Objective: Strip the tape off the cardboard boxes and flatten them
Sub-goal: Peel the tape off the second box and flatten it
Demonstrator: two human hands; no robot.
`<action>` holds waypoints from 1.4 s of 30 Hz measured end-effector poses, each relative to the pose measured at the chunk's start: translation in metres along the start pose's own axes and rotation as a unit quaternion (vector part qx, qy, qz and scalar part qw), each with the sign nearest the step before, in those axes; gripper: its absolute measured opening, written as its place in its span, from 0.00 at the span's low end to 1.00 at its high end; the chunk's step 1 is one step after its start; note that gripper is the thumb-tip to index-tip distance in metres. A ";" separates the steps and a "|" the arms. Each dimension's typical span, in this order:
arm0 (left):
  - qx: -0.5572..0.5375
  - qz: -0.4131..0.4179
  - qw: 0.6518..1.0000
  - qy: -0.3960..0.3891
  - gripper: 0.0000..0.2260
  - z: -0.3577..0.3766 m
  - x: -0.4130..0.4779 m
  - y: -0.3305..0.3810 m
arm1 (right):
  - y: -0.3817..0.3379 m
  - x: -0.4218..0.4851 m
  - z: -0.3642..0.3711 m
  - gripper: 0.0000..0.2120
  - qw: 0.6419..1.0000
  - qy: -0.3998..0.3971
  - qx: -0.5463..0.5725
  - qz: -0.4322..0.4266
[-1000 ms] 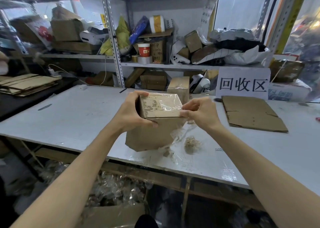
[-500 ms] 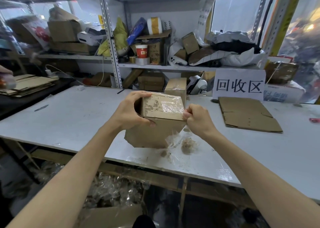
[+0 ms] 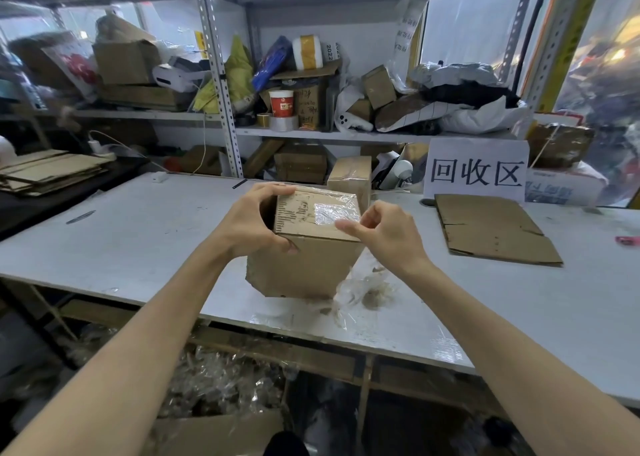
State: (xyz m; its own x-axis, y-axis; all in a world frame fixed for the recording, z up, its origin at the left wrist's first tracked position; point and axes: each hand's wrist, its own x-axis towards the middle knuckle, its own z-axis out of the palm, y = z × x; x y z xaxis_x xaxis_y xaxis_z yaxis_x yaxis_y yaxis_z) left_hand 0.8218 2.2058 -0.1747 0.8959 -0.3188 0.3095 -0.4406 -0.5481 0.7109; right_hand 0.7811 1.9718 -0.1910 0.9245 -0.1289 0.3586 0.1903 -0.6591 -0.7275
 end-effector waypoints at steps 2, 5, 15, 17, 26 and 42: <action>0.003 0.008 1.000 -0.007 0.43 0.000 -0.001 0.002 | 0.000 0.002 0.004 0.21 0.999 0.014 -0.037 0.013; 0.000 0.011 1.000 -0.011 0.43 -0.001 -0.001 0.001 | -0.001 0.007 0.002 0.16 0.998 -0.030 0.031 0.037; 0.007 -0.007 1.000 -0.021 0.42 -0.006 -0.002 0.003 | 0.000 -0.005 0.016 0.10 0.998 0.033 0.042 0.037; 0.060 -0.016 0.998 0.005 0.39 -0.005 -0.003 0.006 | 0.002 -0.006 0.017 0.10 0.996 0.036 0.071 0.030; 0.092 -0.016 0.990 0.104 0.32 0.048 -0.007 0.025 | 0.010 -0.004 0.022 0.13 0.971 -0.021 0.221 0.084; 0.070 -0.021 0.987 0.142 0.28 0.075 0.006 0.031 | 0.022 -0.019 0.008 0.15 0.984 -0.017 0.168 0.049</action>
State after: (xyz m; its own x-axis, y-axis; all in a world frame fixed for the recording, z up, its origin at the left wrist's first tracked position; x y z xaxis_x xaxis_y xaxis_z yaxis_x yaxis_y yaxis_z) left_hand 0.8093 2.1284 -0.1983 0.8849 -0.0754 0.4596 -0.3881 -0.6648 0.6383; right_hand 0.7703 1.9659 -0.2180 0.9536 -0.1505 0.2608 0.1922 -0.3623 -0.9120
